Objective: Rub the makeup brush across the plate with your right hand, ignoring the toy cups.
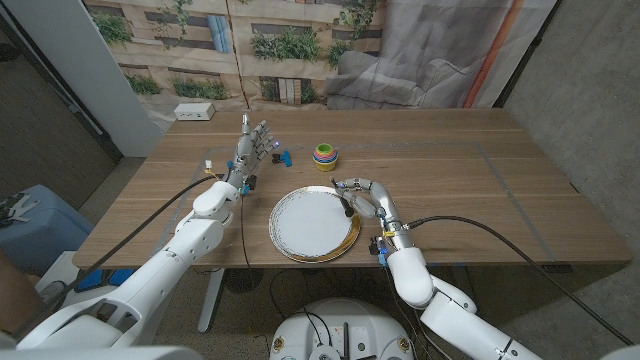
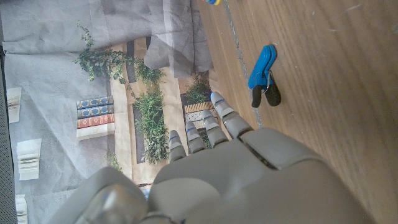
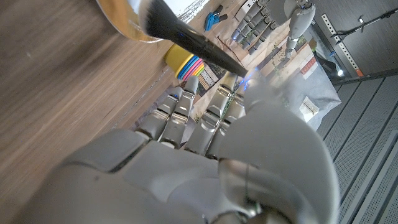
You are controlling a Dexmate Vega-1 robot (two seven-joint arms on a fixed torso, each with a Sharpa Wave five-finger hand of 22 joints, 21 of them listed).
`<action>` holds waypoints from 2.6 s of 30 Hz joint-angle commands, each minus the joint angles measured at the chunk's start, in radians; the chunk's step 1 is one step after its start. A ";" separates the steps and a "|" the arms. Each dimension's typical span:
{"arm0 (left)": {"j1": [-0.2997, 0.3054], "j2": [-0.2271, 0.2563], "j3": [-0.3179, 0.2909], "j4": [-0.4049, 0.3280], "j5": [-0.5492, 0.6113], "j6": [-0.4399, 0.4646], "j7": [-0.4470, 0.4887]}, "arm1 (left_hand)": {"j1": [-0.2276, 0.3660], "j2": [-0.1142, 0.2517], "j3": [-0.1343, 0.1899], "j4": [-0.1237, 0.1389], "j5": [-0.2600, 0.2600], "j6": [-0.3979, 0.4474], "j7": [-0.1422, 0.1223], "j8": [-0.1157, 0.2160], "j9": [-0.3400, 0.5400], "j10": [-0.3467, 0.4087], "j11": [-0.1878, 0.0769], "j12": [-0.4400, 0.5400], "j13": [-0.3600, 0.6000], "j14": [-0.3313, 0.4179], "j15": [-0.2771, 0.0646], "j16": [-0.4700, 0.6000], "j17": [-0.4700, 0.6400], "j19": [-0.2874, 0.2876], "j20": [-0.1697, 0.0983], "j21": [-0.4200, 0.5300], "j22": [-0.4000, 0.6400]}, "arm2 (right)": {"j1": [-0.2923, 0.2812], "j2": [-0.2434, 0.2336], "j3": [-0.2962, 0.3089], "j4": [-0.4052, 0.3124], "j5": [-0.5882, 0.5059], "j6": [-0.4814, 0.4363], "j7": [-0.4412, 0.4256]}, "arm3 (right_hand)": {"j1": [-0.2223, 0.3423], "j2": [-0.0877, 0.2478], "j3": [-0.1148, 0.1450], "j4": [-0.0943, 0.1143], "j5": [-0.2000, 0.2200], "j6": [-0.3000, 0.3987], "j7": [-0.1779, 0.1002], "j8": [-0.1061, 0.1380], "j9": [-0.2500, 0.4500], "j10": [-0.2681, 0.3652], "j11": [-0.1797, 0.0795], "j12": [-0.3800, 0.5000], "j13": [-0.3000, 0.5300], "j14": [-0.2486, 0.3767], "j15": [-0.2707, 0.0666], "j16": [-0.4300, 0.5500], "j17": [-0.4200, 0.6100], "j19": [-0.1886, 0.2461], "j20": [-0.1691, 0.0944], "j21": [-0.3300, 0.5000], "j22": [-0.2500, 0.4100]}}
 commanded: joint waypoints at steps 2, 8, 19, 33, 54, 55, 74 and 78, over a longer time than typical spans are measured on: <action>0.000 0.000 0.000 0.000 0.000 0.000 0.000 | -0.001 0.014 -0.001 0.007 0.004 -0.001 -0.008 0.008 0.002 0.000 -0.011 0.007 0.003 0.008 -0.014 0.004 0.002 0.008 0.000 0.007 0.005 | -0.007 -0.022 0.042 -0.047 0.030 -0.039 0.010 | 0.008 -0.001 0.000 0.006 0.004 0.014 -0.004 0.008 0.002 0.004 -0.001 0.006 0.005 -0.004 -0.172 0.001 0.003 0.004 -0.068 0.005 0.002; 0.000 0.000 0.000 0.000 0.000 0.000 0.000 | -0.001 0.014 -0.001 0.007 0.004 -0.001 -0.008 0.008 0.002 0.001 -0.012 0.007 0.003 0.008 -0.013 0.004 0.002 0.008 0.000 0.007 0.005 | -0.005 -0.035 0.065 -0.069 0.045 -0.061 0.016 | 0.008 0.000 0.000 0.006 0.004 0.014 -0.004 0.008 0.002 0.005 -0.001 0.006 0.005 -0.004 -0.172 0.001 0.003 0.004 -0.069 0.005 0.002; 0.000 0.001 0.000 0.000 -0.001 0.000 -0.002 | -0.001 0.014 -0.001 0.007 0.004 -0.002 -0.008 0.007 0.002 0.001 -0.010 0.007 0.003 0.008 -0.013 0.004 0.002 0.008 0.000 0.006 0.005 | 0.014 -0.050 0.100 -0.075 0.065 -0.076 0.017 | 0.009 -0.001 0.000 0.005 0.004 0.015 -0.003 0.006 0.002 0.006 -0.001 0.007 0.005 -0.005 -0.173 0.001 0.004 0.005 -0.067 0.006 0.002; 0.000 0.000 0.000 0.001 0.000 0.000 -0.002 | -0.001 0.014 -0.001 0.007 0.004 -0.001 -0.008 0.008 0.002 0.000 -0.011 0.007 0.003 0.008 -0.014 0.004 0.002 0.008 -0.001 0.006 0.005 | 0.023 -0.082 0.137 -0.099 0.055 -0.120 0.010 | 0.011 -0.002 0.000 0.004 0.005 0.016 -0.003 0.003 0.003 0.005 -0.001 0.006 0.005 -0.005 -0.173 0.002 0.005 0.013 -0.050 0.008 0.002; 0.000 0.000 0.000 0.001 0.000 -0.001 -0.002 | -0.001 0.014 -0.001 0.007 0.004 -0.001 -0.008 0.007 0.002 0.001 -0.010 0.007 0.003 0.008 -0.013 0.004 0.002 0.009 0.000 0.007 0.005 | 0.054 -0.152 0.181 -0.097 0.030 -0.197 0.027 | -0.011 -0.004 -0.008 0.016 0.004 0.018 -0.008 -0.001 0.003 0.004 -0.004 0.005 0.006 -0.002 -0.155 0.002 0.006 0.015 -0.048 0.008 0.002; 0.000 0.000 0.000 0.001 0.000 -0.001 -0.002 | -0.001 0.014 -0.001 0.007 0.004 -0.001 -0.008 0.007 0.002 0.001 -0.010 0.007 0.003 0.008 -0.013 0.004 0.002 0.009 0.000 0.007 0.005 | 0.057 -0.159 0.182 -0.095 0.026 -0.196 0.030 | -0.012 -0.004 -0.008 0.016 0.004 0.019 -0.008 -0.001 0.003 0.004 -0.004 0.005 0.006 -0.002 -0.155 0.002 0.006 0.015 -0.048 0.008 0.002; 0.000 0.000 0.000 0.001 0.000 -0.001 -0.002 | -0.001 0.014 -0.001 0.007 0.004 -0.001 -0.008 0.008 0.002 0.001 -0.012 0.007 0.003 0.007 -0.013 0.004 0.002 0.008 0.000 0.007 0.005 | 0.094 -0.254 0.161 -0.085 -0.127 -0.289 0.040 | -0.013 -0.002 -0.006 0.014 0.005 0.021 -0.008 -0.004 0.004 0.002 -0.004 0.004 0.006 0.000 -0.160 0.003 0.007 0.016 -0.046 0.007 0.002; 0.000 0.000 0.000 0.001 0.000 -0.001 -0.002 | -0.001 0.014 -0.001 0.007 0.004 -0.001 -0.008 0.008 0.002 0.001 -0.011 0.007 0.003 0.009 -0.014 0.004 0.002 0.008 0.000 0.006 0.005 | 0.109 -0.272 0.155 -0.079 -0.149 -0.307 0.059 | -0.013 -0.003 -0.007 0.013 0.005 0.022 -0.008 -0.004 0.004 0.002 -0.004 0.004 0.006 0.002 -0.160 0.004 0.008 0.017 -0.046 0.007 0.002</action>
